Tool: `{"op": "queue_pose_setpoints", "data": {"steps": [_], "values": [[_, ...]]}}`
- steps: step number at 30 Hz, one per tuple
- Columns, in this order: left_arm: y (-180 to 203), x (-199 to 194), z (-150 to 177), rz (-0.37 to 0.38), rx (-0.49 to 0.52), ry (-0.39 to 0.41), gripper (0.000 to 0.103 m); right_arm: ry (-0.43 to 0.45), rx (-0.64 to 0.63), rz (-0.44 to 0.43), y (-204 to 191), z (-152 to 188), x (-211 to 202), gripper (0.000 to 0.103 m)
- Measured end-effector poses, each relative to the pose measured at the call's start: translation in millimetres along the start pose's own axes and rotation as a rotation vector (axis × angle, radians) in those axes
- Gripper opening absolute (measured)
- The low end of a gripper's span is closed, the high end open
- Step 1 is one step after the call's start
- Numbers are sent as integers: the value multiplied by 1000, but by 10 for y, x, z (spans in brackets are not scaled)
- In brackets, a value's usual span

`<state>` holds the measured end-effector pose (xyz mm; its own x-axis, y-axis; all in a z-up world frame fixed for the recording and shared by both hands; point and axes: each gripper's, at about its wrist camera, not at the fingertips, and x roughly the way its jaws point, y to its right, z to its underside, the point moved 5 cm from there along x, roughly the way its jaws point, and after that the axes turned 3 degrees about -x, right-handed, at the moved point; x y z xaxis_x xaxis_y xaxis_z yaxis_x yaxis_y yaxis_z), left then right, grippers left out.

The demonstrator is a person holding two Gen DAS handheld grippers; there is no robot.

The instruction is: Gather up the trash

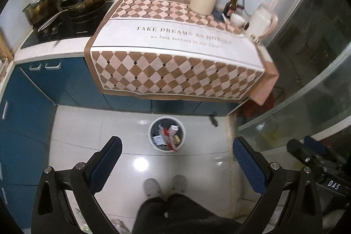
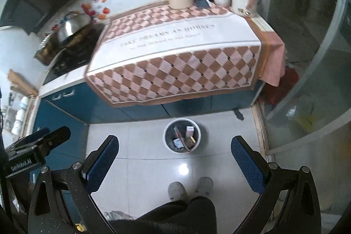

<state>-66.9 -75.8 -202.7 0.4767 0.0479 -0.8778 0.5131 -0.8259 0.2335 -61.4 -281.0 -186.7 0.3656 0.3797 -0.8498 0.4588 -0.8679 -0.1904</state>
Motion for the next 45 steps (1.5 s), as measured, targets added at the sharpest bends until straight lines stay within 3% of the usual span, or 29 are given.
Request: {"op": "queue_pose_setpoints", "data": {"steps": [7,13,26,45], "values": [[64,-226,18,63,-31,20,103,-18,-48,-77,-86,-91,-267,103],[57,-219,79,44,-30,-12,103,-58,-82,-121,-179,-64,-199,103],[46,-152,170,66,-28,-66,103,-131,-86,-158,-149,-24,-8,103],[63,-89,219,109,-56,-96,103,-156,-86,-181,-137,10,47,103]]}}
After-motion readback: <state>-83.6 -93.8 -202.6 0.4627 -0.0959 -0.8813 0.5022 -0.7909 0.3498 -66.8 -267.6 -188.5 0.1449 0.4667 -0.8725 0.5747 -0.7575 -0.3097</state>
